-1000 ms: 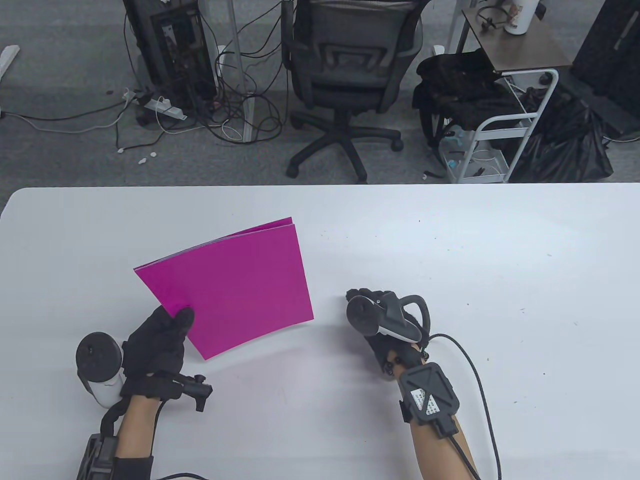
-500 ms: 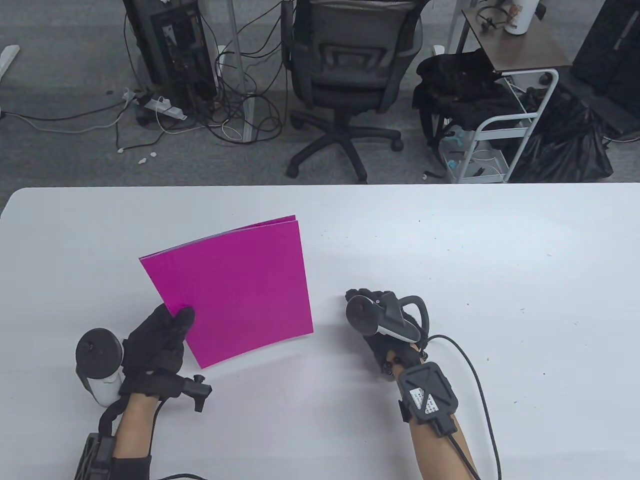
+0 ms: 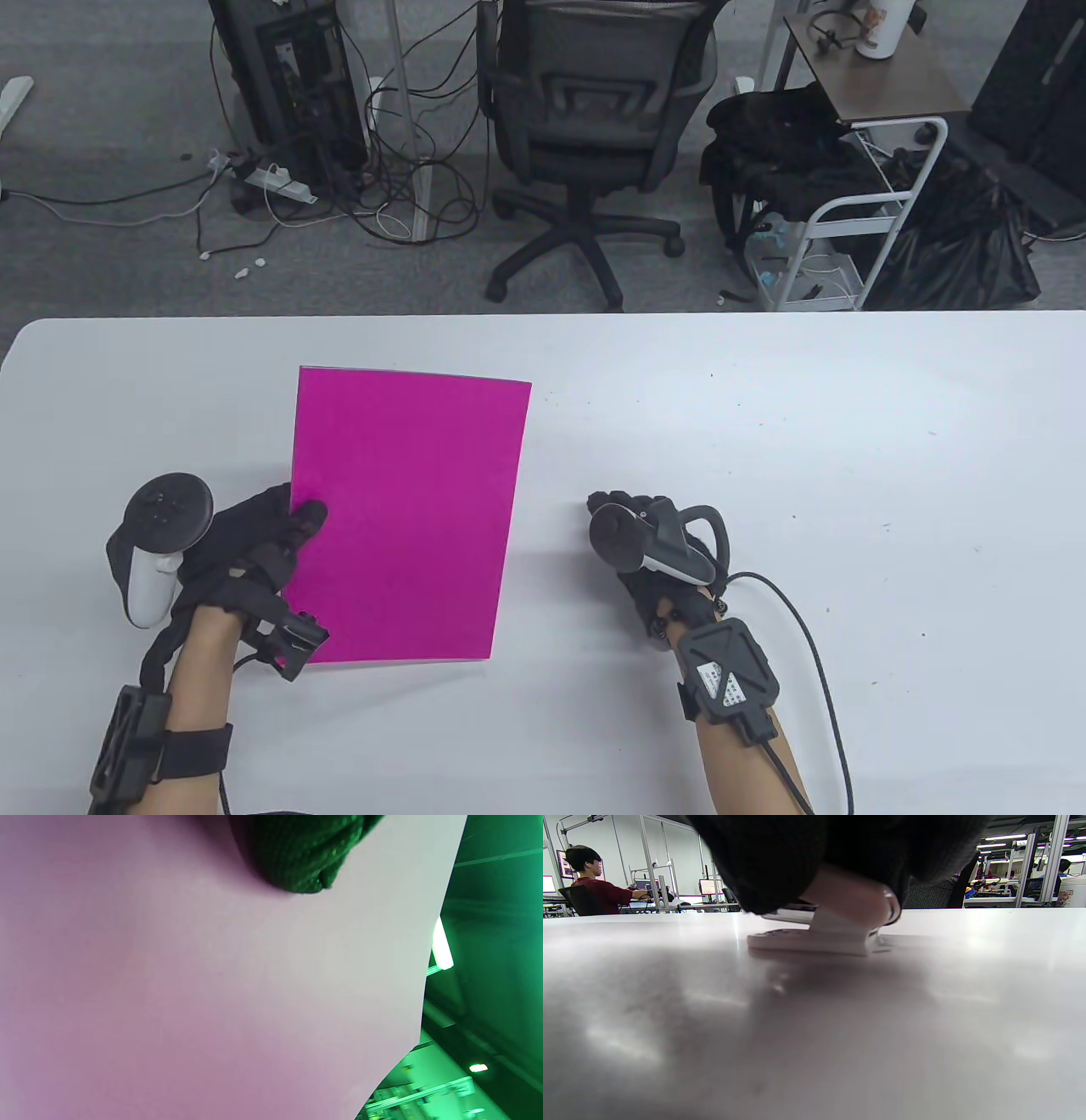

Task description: Push down lever to staple documents

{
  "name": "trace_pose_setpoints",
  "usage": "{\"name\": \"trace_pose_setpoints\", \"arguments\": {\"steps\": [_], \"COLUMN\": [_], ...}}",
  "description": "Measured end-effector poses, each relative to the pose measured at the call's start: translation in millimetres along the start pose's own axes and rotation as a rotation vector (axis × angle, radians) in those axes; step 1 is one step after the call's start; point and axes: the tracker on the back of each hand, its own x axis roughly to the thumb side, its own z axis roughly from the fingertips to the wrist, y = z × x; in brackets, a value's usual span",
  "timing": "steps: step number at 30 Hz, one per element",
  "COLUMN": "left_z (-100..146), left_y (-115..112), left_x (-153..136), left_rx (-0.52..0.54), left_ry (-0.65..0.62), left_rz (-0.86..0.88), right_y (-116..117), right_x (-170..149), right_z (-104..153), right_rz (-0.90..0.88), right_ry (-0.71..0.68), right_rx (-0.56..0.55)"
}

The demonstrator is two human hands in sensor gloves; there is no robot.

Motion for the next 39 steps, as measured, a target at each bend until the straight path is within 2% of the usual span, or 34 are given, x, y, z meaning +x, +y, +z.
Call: {"name": "trace_pose_setpoints", "arguments": {"steps": [8,16,21,39], "left_z": [-28,-51,-60,-73], "left_y": [3,-17,-33,-70], "left_x": [-2,-5,-6,-1], "left_rx": [-0.136,-0.283,-0.358,-0.432], "left_ry": [0.186,0.313,0.348,0.377], "left_rz": [-0.069,-0.137,-0.166,-0.246], "right_y": [1,2,2,3], "right_x": [-1,-2,-2,-2], "right_z": [0,0,0,0], "right_rz": [-0.013,-0.014,-0.014,-0.015], "right_ry": [0.003,0.003,0.001,0.000], "right_rx": [-0.004,0.003,0.007,0.018]}}
